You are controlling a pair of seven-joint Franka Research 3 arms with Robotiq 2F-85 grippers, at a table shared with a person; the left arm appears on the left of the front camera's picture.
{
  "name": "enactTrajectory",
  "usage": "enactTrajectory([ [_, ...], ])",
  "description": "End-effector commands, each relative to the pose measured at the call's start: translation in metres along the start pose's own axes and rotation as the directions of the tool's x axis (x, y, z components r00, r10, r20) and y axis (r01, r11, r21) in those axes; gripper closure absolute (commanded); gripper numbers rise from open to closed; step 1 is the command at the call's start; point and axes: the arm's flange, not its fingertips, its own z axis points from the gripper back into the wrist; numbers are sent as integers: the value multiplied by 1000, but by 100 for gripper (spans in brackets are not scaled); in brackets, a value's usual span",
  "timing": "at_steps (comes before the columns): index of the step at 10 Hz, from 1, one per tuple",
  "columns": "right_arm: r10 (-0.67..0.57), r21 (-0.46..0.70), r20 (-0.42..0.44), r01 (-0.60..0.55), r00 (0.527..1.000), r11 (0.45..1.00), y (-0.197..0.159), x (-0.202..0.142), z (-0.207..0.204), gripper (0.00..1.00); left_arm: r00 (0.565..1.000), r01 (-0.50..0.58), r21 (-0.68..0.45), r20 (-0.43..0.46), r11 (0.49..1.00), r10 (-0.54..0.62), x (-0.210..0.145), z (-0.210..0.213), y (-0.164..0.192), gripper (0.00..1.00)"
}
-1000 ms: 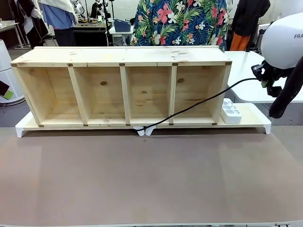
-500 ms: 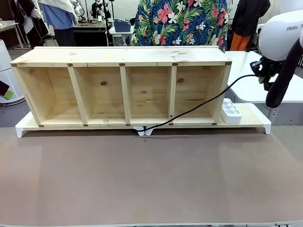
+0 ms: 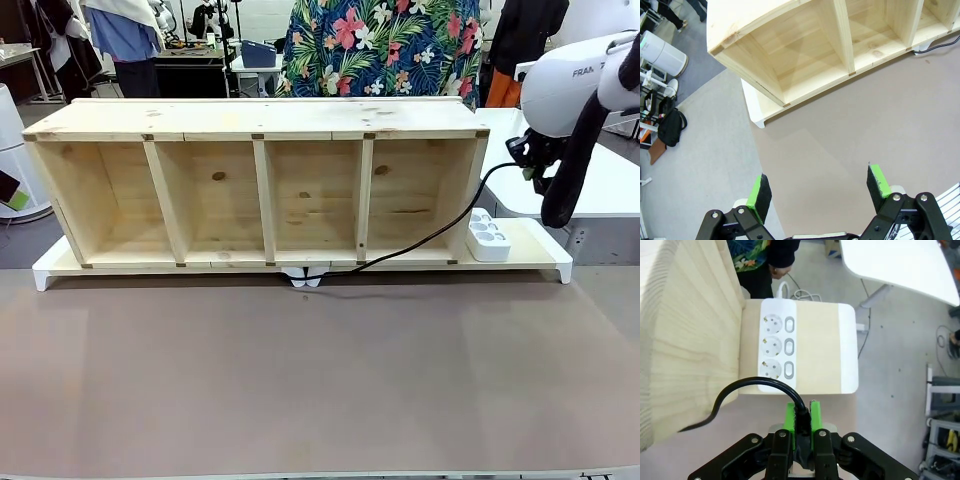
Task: Perform cable management.
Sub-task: Pull the grasped Power Cable to the location of the Power Strip.
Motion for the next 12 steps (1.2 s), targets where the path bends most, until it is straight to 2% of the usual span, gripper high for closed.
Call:
enactTrajectory([
  [1, 16, 22, 15, -16, 1000, 1000, 5, 12, -10, 85, 1000, 0, 3, 7, 1000, 0, 1, 0, 0, 0],
  [5, 23, -7, 0, -23, 1000, 1000, 8, 15, -19, 85, 1000, 0, 3, 7, 1000, 0, 1, 0, 0, 0],
  [11, 19, 14, 17, -19, 1000, 1000, 7, 18, -16, 85, 1000, 0, 3, 7, 1000, 0, 1, 0, 0, 0],
  [12, 13, 10, -8, -13, 1000, 1000, 8, 11, -15, 85, 1000, 0, 3, 7, 1000, 0, 1, 0, 0, 0],
])
